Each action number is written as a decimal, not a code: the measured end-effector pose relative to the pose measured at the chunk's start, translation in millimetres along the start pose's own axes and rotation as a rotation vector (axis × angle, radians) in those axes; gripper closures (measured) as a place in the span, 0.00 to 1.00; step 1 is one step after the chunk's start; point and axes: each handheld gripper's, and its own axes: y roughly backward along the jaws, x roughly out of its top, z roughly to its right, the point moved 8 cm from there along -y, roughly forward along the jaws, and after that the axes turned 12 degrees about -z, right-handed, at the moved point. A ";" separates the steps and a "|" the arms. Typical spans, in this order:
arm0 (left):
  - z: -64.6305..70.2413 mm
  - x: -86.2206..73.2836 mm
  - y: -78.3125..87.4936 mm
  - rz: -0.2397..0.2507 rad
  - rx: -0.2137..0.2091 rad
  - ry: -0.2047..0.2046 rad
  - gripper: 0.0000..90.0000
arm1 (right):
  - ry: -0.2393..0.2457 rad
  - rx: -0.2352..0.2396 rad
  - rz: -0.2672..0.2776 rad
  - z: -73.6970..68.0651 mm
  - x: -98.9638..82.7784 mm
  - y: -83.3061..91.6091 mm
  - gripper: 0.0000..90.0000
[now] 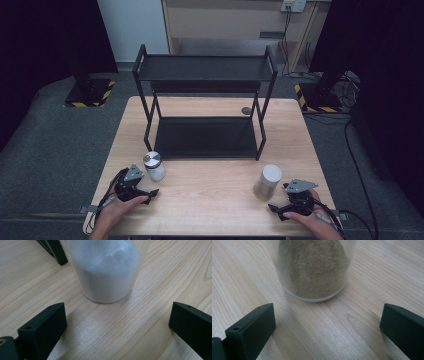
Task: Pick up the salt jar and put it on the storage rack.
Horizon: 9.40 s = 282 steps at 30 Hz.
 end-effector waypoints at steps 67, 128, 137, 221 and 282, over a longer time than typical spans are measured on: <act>-0.8 -0.5 7.8 0.077 -0.003 0.001 0.03 | 0.016 0.013 0.000 2.8 -0.1 0.2 0.01; -1.1 32.5 4.1 0.111 0.018 0.050 0.09 | 0.020 0.016 0.001 3.5 -0.1 0.1 0.01; -2.0 30.5 0.1 0.132 0.018 0.047 0.12 | 0.020 0.016 0.001 3.5 0.0 0.1 0.01; 12.1 67.1 22.2 0.219 -0.098 -0.168 0.33 | 0.025 0.021 0.000 4.6 0.0 0.2 0.01; -18.5 208.8 93.1 0.206 -0.295 -0.505 0.33 | 0.035 0.027 0.002 7.7 2.6 -1.8 0.02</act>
